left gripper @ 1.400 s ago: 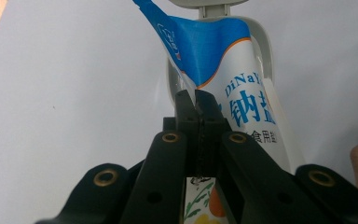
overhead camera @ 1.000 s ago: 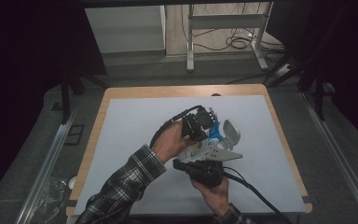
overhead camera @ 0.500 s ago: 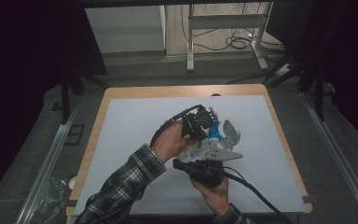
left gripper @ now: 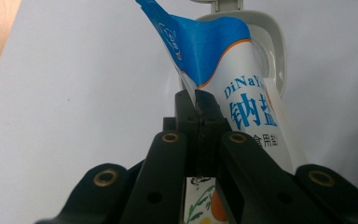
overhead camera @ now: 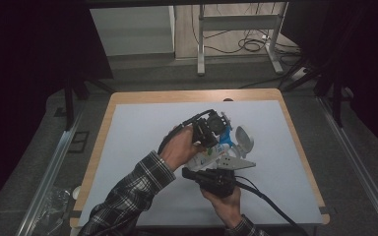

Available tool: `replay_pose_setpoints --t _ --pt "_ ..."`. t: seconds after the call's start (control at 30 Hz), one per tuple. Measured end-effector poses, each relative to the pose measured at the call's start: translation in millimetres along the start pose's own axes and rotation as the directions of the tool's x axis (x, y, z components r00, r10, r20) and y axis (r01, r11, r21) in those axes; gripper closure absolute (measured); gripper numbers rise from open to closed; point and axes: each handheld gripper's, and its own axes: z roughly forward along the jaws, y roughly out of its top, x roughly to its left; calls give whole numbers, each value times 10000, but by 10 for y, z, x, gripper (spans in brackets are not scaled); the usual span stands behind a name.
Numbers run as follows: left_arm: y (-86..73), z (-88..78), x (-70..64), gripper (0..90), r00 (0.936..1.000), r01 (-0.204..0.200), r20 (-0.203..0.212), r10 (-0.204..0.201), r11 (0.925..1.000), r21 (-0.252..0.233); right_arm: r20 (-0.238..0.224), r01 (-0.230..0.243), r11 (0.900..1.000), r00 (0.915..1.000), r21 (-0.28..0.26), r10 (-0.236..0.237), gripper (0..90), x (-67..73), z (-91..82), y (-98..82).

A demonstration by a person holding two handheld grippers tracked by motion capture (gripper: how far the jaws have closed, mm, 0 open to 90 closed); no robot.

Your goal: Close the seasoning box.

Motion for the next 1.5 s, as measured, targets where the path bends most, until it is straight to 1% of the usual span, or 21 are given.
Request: replay_pose_setpoints --t 0.23,0.47,0.73,0.77,1.5 --pt "17 -2 -8 900 9999 -90 -75 91 9998 152 -41 -36 10000 10000 -36 36 897 3 -4 9" --pt "25 12 -15 900 9999 -111 -108 113 9997 196 -58 -22 10000 10000 -85 22 897 2 -5 16" --pt "42 19 -29 900 9997 -166 -174 173 9991 394 -95 -66 9998 9999 -185 64 897 13 -10 29" --pt "45 17 -29 900 9997 -181 -179 188 9990 418 -83 -17 9998 10000 -180 16 897 11 -13 31" --pt "47 27 -35 900 9994 -198 -272 212 9984 530 -138 -47 9996 9999 -272 43 897 18 -20 48"
